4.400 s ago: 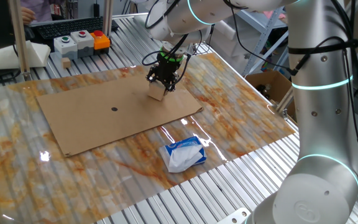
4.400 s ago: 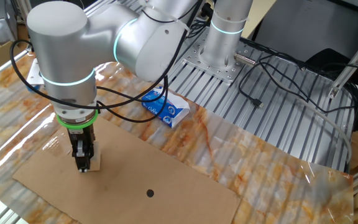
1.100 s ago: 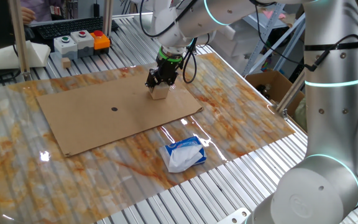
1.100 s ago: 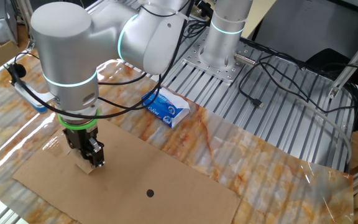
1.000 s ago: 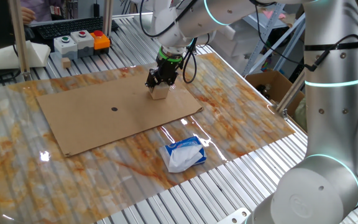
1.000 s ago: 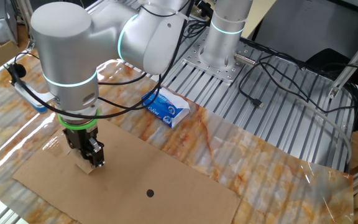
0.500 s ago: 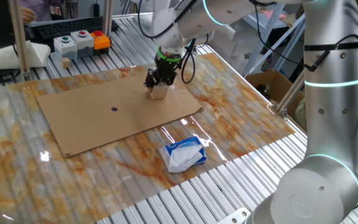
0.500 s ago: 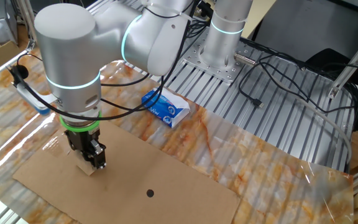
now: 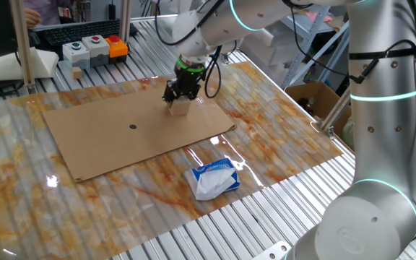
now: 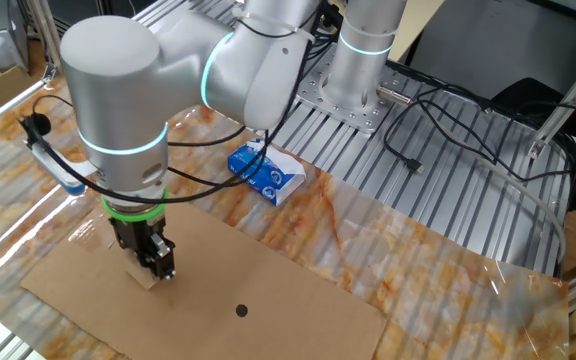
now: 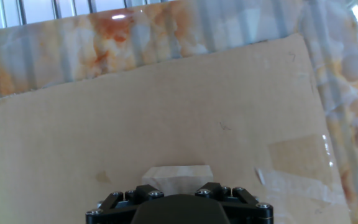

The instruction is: Hold a small block with the gripper and sweep it from left to right on the table

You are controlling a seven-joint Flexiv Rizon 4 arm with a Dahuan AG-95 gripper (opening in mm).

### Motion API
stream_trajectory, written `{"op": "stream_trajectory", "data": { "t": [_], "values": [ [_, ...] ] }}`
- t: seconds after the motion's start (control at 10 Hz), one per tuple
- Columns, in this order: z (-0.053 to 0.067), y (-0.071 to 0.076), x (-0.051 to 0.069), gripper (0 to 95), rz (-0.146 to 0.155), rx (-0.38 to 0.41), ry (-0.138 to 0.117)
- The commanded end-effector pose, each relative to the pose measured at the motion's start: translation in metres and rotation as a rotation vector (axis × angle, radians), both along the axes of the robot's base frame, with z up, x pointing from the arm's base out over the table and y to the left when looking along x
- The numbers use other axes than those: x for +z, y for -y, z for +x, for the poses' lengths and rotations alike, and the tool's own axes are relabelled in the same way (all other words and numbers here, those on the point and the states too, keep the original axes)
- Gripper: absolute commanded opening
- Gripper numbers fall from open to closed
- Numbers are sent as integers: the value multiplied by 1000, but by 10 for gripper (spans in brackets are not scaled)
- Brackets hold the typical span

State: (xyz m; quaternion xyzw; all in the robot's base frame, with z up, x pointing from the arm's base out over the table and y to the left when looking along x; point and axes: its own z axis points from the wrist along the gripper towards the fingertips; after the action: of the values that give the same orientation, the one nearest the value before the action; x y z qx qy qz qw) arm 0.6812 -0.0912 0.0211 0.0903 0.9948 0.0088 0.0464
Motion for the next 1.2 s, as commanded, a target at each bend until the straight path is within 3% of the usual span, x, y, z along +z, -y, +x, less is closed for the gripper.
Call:
{"op": "stream_trajectory", "data": {
  "t": [0.1,0.6,1.2],
  "values": [
    [0,-6,0,0,-4,-8,1],
    [3,-24,-2,0,-12,-19,1],
    [6,-63,1,0,-22,-72,-19]
  ]
}}
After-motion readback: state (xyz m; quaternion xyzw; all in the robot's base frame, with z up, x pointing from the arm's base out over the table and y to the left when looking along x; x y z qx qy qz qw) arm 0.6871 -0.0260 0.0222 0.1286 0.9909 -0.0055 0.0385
